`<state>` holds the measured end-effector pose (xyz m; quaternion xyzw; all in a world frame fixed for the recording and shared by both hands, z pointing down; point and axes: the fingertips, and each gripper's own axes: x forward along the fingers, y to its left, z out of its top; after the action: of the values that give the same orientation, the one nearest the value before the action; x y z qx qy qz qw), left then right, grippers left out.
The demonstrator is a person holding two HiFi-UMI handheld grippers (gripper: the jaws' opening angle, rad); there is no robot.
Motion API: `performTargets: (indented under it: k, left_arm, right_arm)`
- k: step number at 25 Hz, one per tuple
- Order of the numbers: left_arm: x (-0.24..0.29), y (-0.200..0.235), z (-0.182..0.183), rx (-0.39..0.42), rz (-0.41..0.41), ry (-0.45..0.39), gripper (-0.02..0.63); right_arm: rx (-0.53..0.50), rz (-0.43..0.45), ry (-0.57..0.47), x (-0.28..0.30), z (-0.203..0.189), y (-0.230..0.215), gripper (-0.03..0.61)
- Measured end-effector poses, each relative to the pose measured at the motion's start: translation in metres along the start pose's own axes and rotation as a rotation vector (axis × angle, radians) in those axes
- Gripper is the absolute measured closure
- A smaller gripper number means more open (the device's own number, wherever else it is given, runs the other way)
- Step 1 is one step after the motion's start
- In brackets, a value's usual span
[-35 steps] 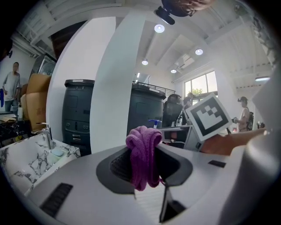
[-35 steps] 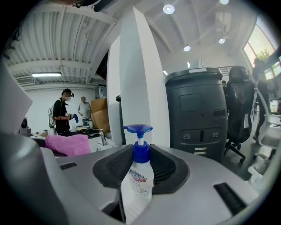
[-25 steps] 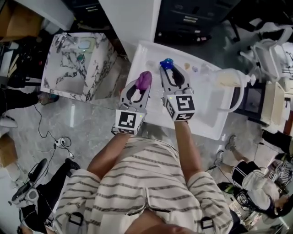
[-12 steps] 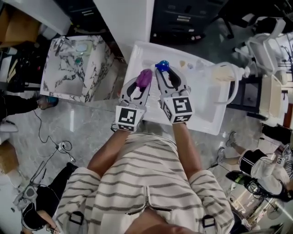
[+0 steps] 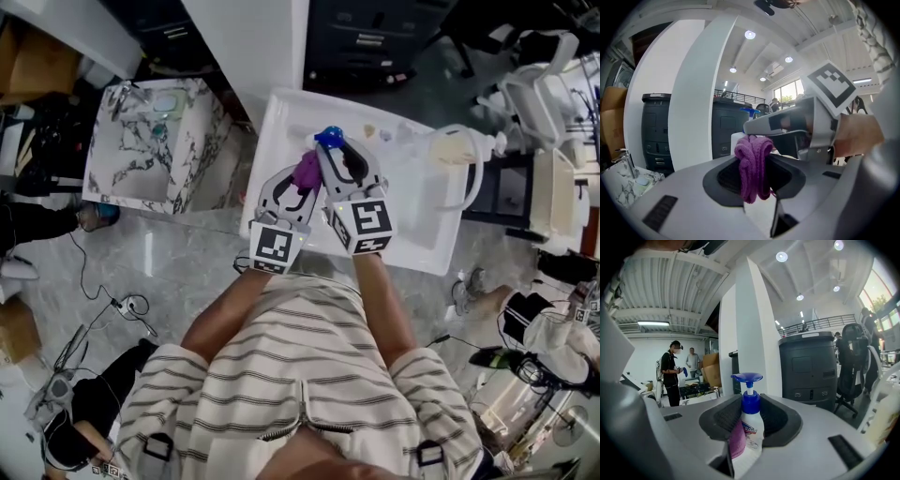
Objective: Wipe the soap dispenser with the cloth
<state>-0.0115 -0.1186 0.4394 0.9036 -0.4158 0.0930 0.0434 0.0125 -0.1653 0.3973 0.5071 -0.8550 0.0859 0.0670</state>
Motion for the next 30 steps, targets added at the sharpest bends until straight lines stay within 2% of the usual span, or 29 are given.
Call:
performTargets:
  k: [10, 16, 30]
  left_arm:
    - [0.014, -0.016, 0.0, 0.027, -0.052, -0.001, 0.492]
    - [0.026, -0.034, -0.01, 0.089, -0.098, 0.013, 0.492]
    - [0.027, -0.042, -0.038, 0.069, -0.12, 0.082, 0.492]
  right_arm:
    - [-0.004, -0.014, -0.002, -0.005, 0.002, -0.008, 0.448]
    - [-0.009, -0.005, -0.004, -0.009, 0.002, -0.005, 0.448]
    - [0.019, -0.019, -0.018, -0.025, 0.003, -0.01, 0.448]
